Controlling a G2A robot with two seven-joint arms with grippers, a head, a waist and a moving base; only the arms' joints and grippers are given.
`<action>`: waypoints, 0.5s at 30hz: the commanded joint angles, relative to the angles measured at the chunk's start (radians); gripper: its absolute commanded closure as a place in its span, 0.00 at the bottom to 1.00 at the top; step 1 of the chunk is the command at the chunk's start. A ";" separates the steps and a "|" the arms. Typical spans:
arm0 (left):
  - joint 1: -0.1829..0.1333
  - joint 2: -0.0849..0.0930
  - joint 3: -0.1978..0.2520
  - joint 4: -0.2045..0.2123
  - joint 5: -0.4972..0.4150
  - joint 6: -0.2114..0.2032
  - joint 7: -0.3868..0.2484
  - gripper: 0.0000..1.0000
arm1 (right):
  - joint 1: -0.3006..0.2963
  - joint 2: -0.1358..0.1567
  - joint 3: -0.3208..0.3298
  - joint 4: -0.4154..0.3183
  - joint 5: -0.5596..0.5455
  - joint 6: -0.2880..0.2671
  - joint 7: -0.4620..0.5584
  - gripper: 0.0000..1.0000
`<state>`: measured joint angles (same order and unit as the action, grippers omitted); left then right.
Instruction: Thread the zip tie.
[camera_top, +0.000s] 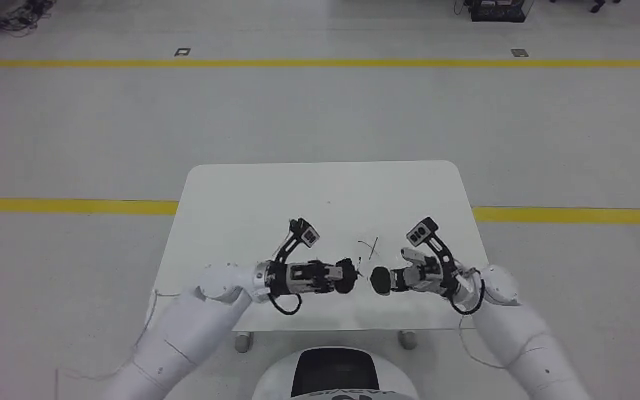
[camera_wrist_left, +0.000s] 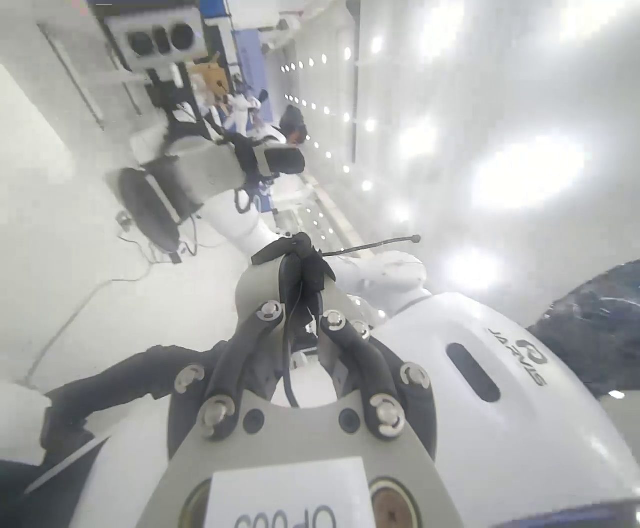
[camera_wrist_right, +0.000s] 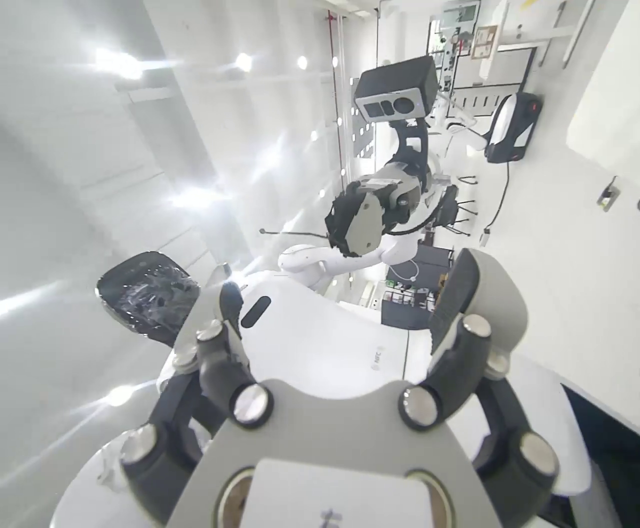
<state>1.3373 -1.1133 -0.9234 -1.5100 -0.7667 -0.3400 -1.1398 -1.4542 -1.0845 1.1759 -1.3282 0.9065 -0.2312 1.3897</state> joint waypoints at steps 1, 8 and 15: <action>-0.021 -0.006 0.005 0.031 0.015 0.000 -0.019 1.00 | 0.004 0.002 -0.009 0.001 0.003 0.003 0.000 0.00; -0.015 -0.009 0.013 0.021 -0.003 0.009 0.007 1.00 | -0.004 -0.002 -0.016 -0.019 0.041 0.010 -0.006 0.00; -0.017 -0.017 0.022 0.037 -0.074 0.000 -0.001 1.00 | -0.004 -0.011 -0.041 -0.025 0.132 0.022 0.000 0.00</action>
<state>1.3202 -1.1289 -0.9009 -1.4739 -0.8337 -0.3403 -1.1392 -1.4589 -1.0947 1.1386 -1.3526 1.0250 -0.2099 1.3902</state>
